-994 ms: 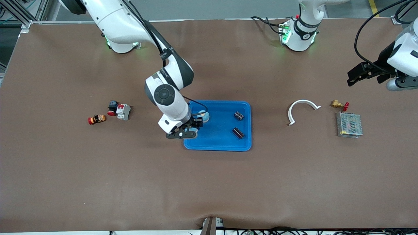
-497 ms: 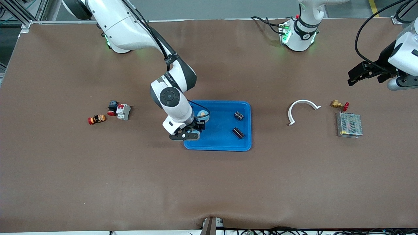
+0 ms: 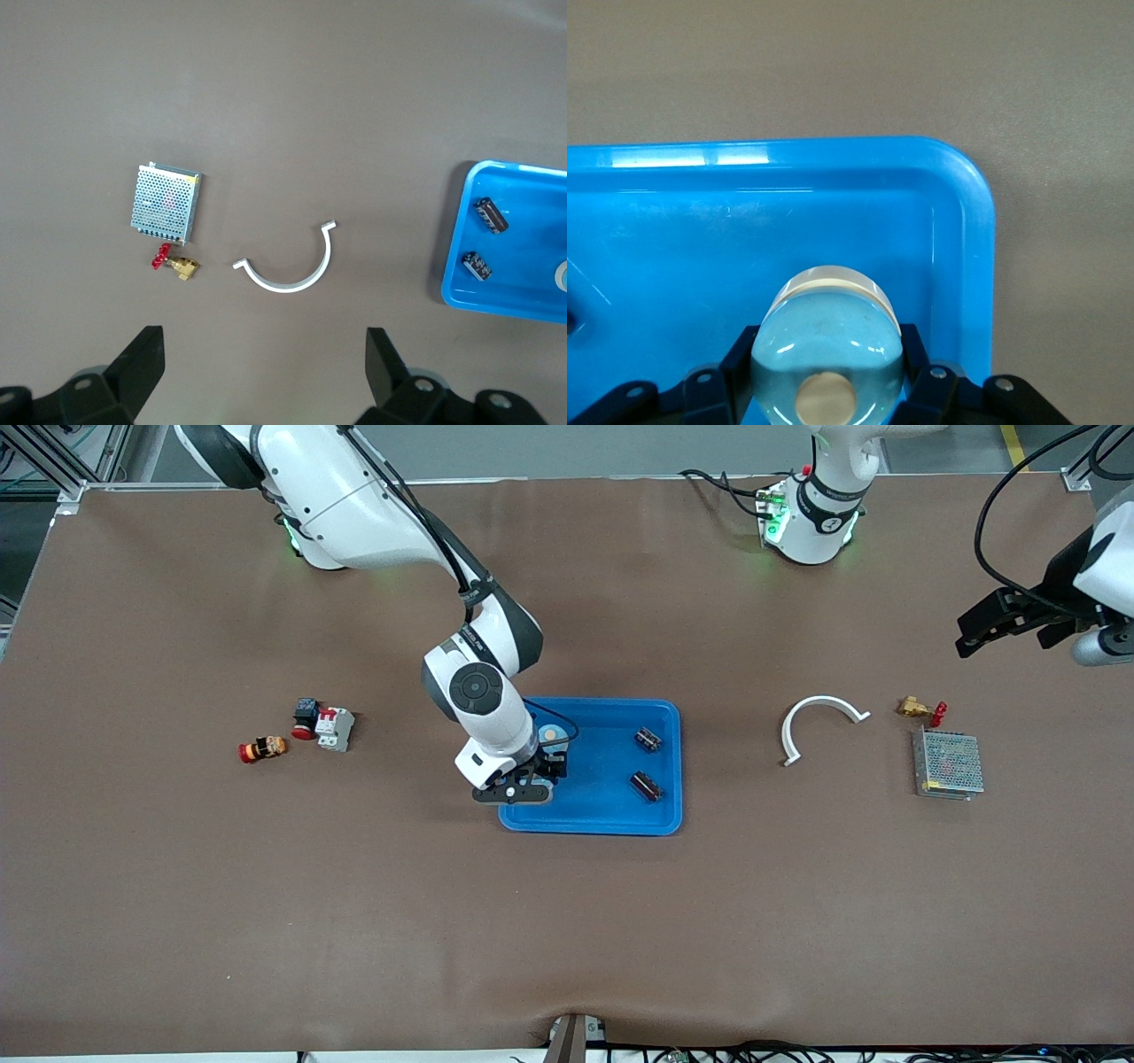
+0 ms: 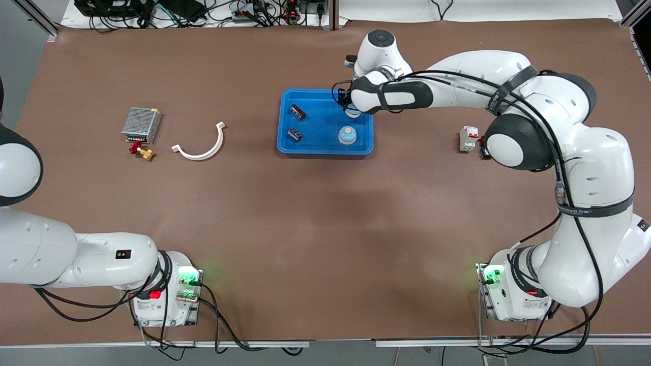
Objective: Place electrolytic capacitor and blue bell in tray
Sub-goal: 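Lower the bell beside the first bell and open the right gripper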
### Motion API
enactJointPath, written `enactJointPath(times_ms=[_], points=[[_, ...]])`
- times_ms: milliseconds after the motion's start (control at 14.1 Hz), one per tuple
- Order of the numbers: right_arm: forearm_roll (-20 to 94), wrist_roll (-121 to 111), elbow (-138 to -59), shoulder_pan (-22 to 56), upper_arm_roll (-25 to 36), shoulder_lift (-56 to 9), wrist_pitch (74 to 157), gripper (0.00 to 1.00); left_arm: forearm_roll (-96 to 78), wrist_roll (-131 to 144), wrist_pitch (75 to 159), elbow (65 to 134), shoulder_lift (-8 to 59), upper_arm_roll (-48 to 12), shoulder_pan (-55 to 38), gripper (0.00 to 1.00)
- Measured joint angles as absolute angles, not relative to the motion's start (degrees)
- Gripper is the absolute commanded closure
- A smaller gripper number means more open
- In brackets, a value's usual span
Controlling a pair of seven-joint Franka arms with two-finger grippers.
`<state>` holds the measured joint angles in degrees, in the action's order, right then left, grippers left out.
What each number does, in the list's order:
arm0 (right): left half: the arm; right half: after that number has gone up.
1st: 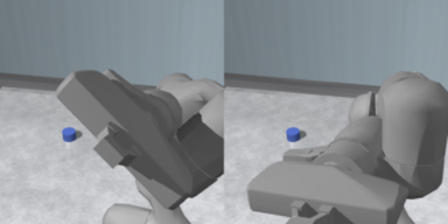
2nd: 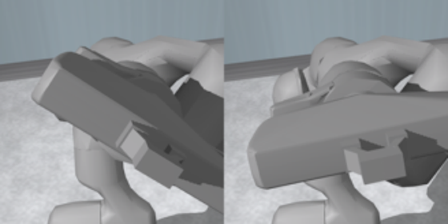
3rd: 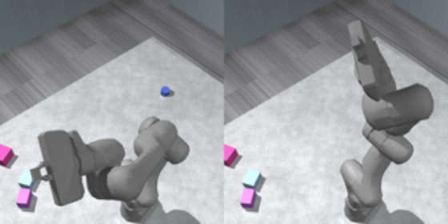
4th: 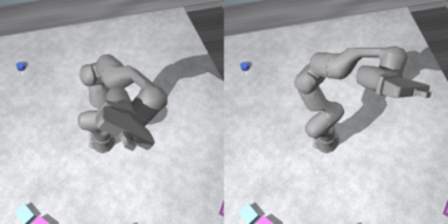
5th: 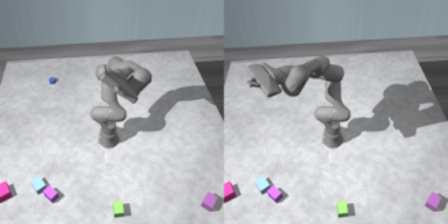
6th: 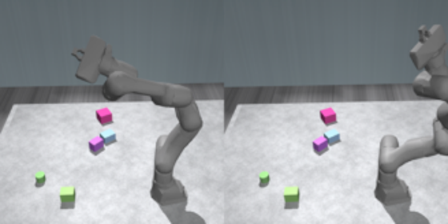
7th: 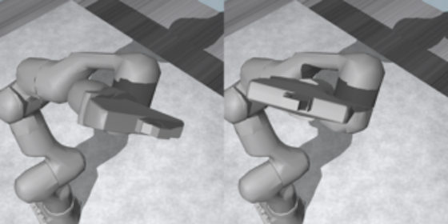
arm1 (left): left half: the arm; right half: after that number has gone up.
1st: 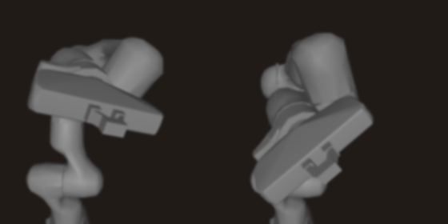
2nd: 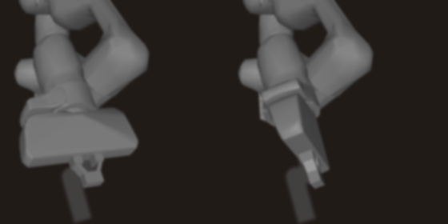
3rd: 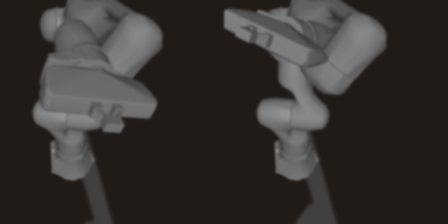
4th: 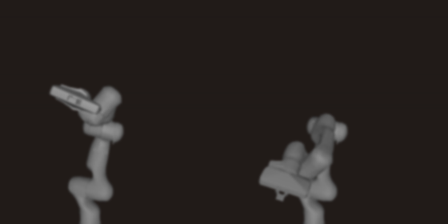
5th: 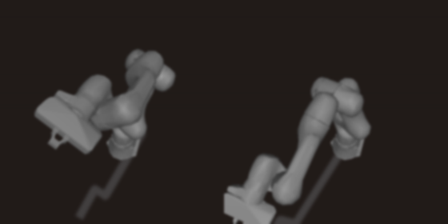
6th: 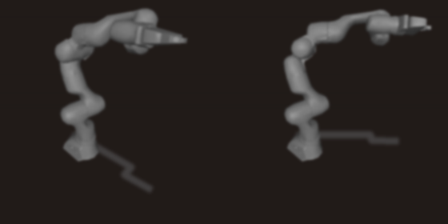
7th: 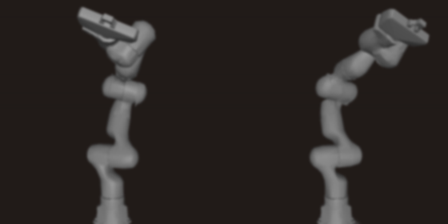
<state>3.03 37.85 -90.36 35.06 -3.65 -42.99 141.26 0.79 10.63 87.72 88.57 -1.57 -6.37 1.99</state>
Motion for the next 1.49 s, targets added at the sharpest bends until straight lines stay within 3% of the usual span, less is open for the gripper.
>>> enactJointPath(times_ms=[710,781,852,994,1491], points=[[2.99,39.94,-88.94,38.67,-1.01,-46.04,143.34,0.44,0.79,10.58,87.72,88.53,-1.56,-6.91,1.85,0.0],[2.99,39.97,-88.94,38.86,-0.87,-46.05,143.34,0.38,0.79,10.58,87.72,88.53,-1.56,-6.91,1.84,0.0],[2.98,40.01,-88.94,38.99,-0.77,-46.05,143.34,0.17,0.79,10.58,87.72,88.53,-1.56,-6.9,1.84,0.0],[2.97,40.07,-88.94,39.1,-0.61,-46.05,143.35,0.0,0.79,10.58,87.72,88.53,-1.56,-6.9,1.87,0.0],[2.64,40.08,-88.02,39.14,-0.34,-46.01,143.24,0.0,0.79,10.58,87.72,88.54,-1.54,-6.91,1.71,0.0]])
